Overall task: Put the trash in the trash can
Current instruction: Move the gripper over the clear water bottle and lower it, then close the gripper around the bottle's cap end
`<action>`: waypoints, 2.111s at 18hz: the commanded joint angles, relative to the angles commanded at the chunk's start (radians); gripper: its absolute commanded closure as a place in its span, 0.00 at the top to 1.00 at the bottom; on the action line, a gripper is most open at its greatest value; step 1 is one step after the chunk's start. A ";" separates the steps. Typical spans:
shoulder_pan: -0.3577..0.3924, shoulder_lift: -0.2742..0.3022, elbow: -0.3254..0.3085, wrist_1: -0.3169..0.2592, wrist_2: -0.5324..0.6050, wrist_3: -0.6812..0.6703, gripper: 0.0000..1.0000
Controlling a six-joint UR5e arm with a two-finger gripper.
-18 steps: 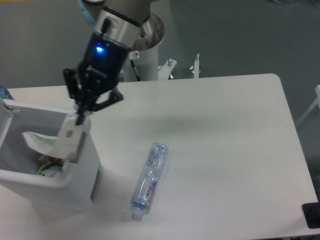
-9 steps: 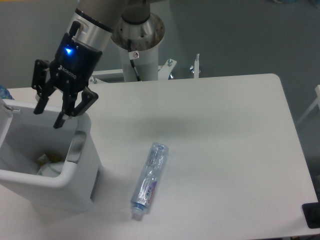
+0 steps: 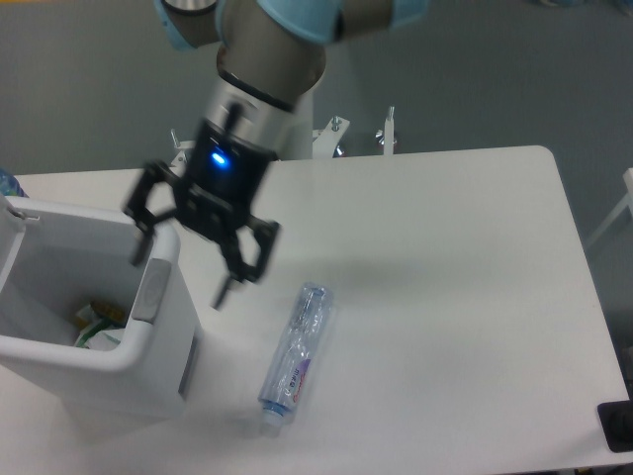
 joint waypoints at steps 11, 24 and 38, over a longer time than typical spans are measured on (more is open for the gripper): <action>-0.009 -0.198 0.032 -0.136 0.189 0.014 1.00; -0.098 -0.333 0.072 -0.275 0.381 0.034 1.00; -0.124 -0.373 0.091 -0.275 0.470 0.028 0.36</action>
